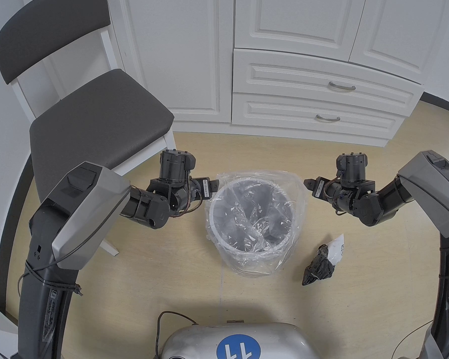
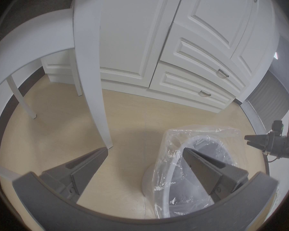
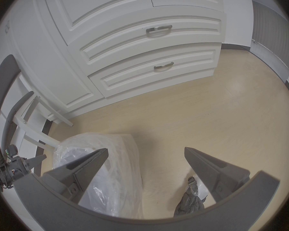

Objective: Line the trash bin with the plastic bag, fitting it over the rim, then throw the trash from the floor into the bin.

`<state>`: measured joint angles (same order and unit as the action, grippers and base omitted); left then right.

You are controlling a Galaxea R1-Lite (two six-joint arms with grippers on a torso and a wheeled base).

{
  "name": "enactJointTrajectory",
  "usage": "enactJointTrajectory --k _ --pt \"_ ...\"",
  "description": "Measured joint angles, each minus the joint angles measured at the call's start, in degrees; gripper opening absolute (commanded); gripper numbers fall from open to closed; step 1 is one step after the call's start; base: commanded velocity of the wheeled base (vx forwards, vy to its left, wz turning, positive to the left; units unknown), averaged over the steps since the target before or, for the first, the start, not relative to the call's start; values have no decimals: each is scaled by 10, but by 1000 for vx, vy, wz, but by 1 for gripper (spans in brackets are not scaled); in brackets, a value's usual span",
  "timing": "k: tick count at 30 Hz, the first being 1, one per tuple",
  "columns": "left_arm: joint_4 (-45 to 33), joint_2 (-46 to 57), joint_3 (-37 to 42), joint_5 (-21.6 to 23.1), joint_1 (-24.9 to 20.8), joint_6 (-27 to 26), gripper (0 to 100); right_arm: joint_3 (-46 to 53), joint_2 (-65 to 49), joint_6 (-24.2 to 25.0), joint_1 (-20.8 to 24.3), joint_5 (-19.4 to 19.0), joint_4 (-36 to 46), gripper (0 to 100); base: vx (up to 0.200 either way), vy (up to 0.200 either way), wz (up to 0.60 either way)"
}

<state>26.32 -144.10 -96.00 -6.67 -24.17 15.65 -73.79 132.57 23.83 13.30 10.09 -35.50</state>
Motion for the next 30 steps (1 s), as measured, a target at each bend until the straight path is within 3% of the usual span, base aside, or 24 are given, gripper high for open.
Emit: enactJointTrajectory --k 21,30 --pt "-18 -37 -53 -3 14 4 100 -51 65 30 -7 4 -2 100 0 0 0" --pt "-34 -53 -74 -6 16 5 100 -81 98 66 -6 9 -7 100 0 0 0"
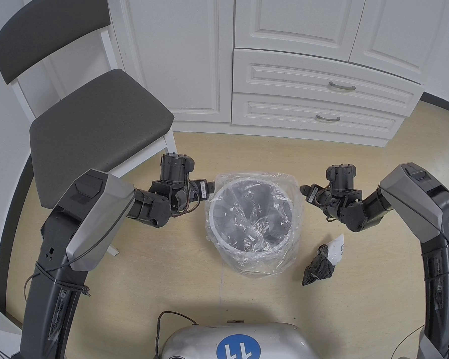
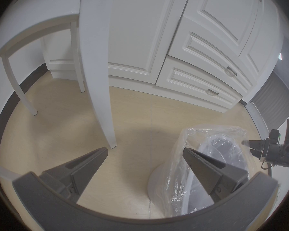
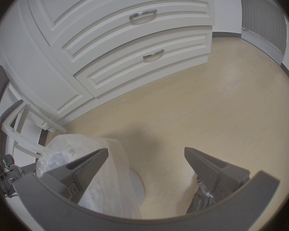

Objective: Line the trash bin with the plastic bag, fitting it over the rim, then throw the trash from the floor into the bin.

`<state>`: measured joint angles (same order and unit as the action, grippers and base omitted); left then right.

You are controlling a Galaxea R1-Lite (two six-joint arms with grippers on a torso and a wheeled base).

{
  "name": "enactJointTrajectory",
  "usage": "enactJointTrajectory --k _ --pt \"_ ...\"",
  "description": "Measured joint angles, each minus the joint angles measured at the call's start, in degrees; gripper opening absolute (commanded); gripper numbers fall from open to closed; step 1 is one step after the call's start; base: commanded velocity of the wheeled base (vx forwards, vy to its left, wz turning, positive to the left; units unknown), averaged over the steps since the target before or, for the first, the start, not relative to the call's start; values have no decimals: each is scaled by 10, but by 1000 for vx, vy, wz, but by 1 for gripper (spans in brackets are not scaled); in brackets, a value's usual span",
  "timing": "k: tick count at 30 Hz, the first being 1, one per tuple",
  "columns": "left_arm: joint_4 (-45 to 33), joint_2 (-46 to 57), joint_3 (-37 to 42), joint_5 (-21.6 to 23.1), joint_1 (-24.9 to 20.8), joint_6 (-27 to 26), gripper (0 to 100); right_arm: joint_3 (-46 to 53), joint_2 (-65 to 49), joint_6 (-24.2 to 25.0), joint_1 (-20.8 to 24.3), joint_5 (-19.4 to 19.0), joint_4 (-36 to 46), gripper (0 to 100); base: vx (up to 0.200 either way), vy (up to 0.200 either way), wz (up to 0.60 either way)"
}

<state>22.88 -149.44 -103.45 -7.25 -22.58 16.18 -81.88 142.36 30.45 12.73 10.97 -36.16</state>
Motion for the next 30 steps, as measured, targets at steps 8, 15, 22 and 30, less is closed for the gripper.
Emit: enactJointTrajectory --k 8,15,22,30 --pt "6 4 7 -4 -5 5 100 -10 13 13 1 0 -2 100 0 0 0" --pt "9 17 19 -10 -10 10 100 -17 18 28 7 1 -1 100 0 0 0" --pt "7 18 20 -10 -11 10 100 21 -34 24 12 -4 5 100 0 0 0" --pt "4 14 20 -10 -16 10 100 84 -94 7 35 -39 22 100 0 0 0"
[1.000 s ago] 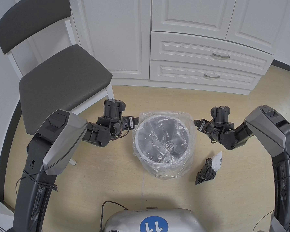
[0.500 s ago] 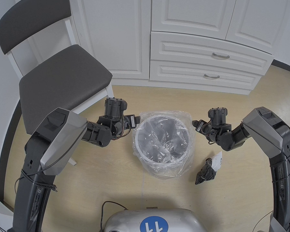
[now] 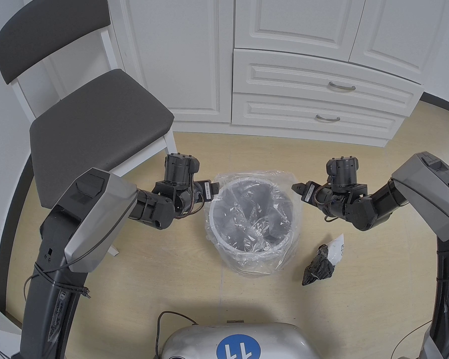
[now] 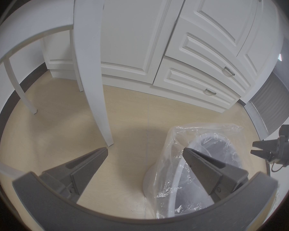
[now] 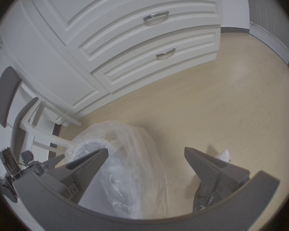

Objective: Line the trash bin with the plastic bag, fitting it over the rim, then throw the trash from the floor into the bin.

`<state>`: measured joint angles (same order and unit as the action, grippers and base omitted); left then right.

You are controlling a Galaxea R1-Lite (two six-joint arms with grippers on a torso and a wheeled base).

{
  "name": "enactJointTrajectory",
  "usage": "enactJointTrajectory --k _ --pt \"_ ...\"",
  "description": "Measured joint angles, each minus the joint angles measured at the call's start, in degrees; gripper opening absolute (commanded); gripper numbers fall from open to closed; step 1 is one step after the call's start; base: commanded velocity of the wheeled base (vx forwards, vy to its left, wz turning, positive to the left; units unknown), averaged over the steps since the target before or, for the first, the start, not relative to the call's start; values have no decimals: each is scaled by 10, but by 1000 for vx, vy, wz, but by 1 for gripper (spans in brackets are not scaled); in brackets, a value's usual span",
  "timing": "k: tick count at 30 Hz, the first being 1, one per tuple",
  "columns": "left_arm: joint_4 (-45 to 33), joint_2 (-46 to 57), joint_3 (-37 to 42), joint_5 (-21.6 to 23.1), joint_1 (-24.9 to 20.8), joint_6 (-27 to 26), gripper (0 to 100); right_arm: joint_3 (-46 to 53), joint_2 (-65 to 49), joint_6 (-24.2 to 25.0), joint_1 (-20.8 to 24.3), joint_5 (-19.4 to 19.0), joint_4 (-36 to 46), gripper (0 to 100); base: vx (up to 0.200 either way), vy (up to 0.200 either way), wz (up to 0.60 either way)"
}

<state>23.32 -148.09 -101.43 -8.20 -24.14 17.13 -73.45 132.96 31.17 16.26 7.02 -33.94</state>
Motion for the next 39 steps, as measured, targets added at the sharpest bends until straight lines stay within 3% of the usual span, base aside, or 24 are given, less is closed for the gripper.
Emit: enactJointTrajectory --k 9,18,27,39 --pt "3 -14 -15 0 -3 1 100 -48 55 3 11 28 3 100 0 0 0" --pt "-1 -44 -69 -21 0 2 100 -137 122 60 -6 51 3 100 0 0 0" --pt "-6 -84 -125 -35 4 2 100 -194 158 105 -17 54 3 100 0 0 0" --pt "-10 -110 -132 -27 10 -2 100 -239 196 108 -25 54 12 100 0 0 0"
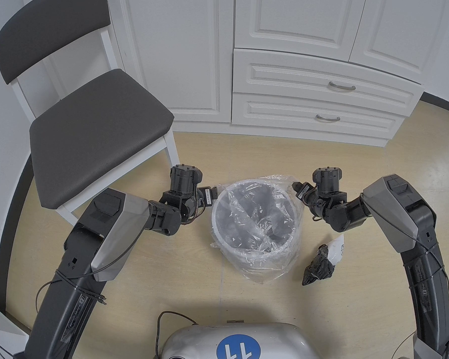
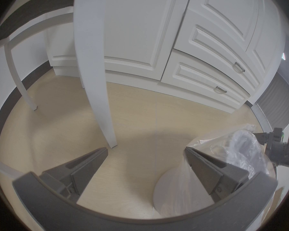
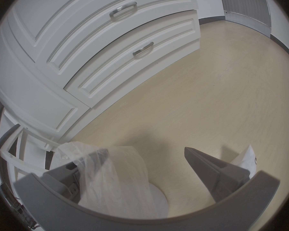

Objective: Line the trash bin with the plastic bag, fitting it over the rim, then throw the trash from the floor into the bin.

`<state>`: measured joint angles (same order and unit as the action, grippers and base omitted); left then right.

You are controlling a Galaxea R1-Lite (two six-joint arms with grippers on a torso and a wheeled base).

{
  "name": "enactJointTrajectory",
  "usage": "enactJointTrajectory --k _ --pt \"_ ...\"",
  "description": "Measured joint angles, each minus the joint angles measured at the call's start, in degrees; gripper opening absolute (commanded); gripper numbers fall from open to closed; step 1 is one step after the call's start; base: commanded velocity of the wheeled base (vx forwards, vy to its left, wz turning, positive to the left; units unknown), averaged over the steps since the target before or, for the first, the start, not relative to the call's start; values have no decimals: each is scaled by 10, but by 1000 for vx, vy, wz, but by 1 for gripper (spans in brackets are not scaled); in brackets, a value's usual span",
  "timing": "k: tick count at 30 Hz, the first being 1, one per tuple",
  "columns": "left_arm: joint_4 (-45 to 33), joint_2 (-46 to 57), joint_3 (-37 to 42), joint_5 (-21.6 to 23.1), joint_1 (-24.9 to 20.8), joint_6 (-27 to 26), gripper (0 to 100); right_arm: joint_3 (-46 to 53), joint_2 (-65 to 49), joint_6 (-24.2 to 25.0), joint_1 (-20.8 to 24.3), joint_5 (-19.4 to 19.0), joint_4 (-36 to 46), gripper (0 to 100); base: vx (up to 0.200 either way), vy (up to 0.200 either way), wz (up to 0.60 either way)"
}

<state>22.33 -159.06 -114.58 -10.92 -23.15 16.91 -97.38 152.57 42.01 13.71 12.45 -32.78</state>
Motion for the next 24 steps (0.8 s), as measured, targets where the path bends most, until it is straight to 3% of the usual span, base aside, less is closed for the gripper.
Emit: enactJointTrajectory --k 5,17,24 --pt "-1 -3 0 1 6 -1 100 -4 8 -1 0 -2 12 100 0 0 0" --pt "-58 -7 0 0 15 -10 100 -39 19 -2 7 -2 144 100 0 0 0" --pt "-63 -13 0 -1 20 -26 100 -50 29 -3 12 0 156 100 0 0 0"
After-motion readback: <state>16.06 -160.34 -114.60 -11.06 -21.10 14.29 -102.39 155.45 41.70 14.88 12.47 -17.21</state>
